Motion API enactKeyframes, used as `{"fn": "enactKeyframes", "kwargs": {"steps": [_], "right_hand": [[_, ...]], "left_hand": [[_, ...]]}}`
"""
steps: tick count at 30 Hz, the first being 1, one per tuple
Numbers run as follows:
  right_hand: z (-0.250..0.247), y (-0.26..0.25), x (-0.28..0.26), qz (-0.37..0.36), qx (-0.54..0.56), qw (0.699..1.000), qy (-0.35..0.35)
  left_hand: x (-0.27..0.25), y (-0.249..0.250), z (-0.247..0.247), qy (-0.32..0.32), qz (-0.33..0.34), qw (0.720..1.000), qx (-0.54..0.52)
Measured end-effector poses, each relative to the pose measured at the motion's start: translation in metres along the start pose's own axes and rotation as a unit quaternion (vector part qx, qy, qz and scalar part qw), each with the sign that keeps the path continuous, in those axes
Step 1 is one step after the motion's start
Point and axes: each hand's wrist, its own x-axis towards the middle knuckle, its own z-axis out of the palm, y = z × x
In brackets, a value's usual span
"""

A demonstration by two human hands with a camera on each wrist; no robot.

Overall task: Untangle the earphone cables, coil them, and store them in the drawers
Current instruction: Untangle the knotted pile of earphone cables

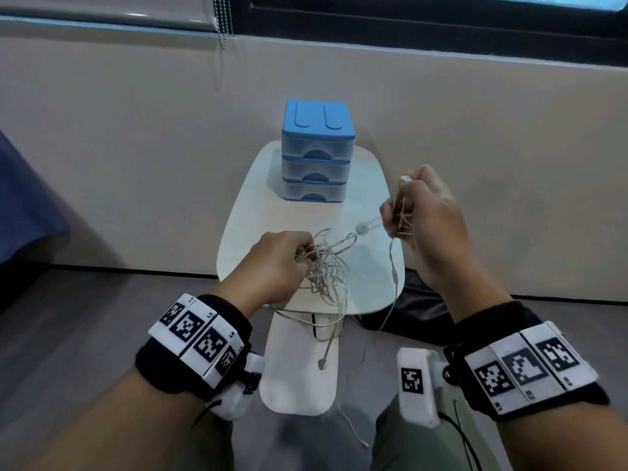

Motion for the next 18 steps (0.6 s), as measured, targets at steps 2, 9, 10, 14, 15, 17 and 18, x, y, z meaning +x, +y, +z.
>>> {"fn": "enactKeyframes", "kwargs": {"steps": [2,9,10,14,15,17,18], "right_hand": [[-0.002,0.009,0.004,0.024,-0.044,0.999,-0.001],[-0.003,0.045,0.001,0.099,-0.151,0.98,-0.082],[-0.001,0.048,-0.001,0.103,-0.165,0.975,-0.105],[0.008,0.058,-0.006,0.11,-0.203,0.957,-0.174],[0.01,0.061,-0.006,0.111,-0.21,0.954,-0.182],[0.011,0.064,-0.006,0.114,-0.213,0.952,-0.19],[0.01,0.065,-0.006,0.117,-0.209,0.952,-0.19]], "left_hand": [[0.0,0.001,0.0,-0.002,-0.003,1.0,-0.007],[-0.001,0.005,-0.002,-0.001,-0.011,1.0,-0.021],[-0.001,0.005,-0.002,0.0,-0.009,1.0,-0.016],[-0.003,0.006,0.0,0.008,-0.011,1.0,-0.01],[-0.003,0.006,0.001,0.01,-0.014,1.0,-0.013],[-0.004,0.005,0.002,0.014,-0.019,1.0,-0.021],[-0.004,0.004,0.002,0.016,-0.019,0.999,-0.024]]}}
